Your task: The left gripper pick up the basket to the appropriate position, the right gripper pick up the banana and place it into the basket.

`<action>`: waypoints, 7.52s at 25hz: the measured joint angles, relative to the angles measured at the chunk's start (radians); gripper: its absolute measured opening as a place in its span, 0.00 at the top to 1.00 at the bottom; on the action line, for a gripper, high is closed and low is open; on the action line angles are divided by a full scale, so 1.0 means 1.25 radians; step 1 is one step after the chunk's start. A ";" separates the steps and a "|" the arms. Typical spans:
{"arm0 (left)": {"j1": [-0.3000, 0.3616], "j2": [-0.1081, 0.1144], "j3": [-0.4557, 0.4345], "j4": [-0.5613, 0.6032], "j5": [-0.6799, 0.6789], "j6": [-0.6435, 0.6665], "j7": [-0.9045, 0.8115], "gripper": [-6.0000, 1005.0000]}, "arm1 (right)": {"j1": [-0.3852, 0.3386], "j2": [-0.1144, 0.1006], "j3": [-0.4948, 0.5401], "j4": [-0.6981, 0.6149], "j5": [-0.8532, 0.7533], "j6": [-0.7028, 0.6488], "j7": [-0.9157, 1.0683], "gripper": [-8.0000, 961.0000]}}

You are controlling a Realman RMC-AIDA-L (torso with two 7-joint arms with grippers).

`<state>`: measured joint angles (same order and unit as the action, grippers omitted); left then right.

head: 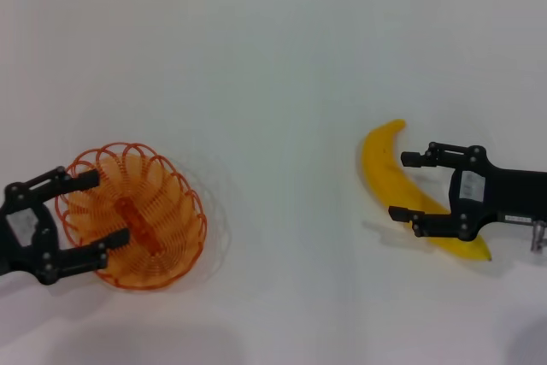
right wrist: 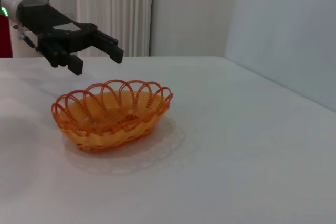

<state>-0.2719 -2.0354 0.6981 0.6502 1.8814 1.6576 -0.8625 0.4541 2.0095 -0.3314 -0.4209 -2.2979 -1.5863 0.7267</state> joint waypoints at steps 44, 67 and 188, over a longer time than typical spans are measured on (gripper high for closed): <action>-0.409 -0.001 0.202 0.225 0.613 -0.158 -0.628 0.26 | 0.039 0.001 -0.010 0.012 0.002 0.000 0.015 0.21; -0.424 -0.005 0.289 0.193 0.621 -0.221 -0.703 0.64 | 0.038 0.000 -0.008 0.012 0.005 0.000 0.025 0.22; -0.008 -0.002 0.268 0.008 -0.152 -0.214 -0.109 0.18 | 0.036 0.010 -0.029 -0.077 -0.047 0.054 0.411 0.29</action>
<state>-0.2815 -2.0378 1.0327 0.6605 1.6910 1.3897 -0.9987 0.4989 2.0219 -0.3673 -0.5172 -2.3566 -1.5186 1.2407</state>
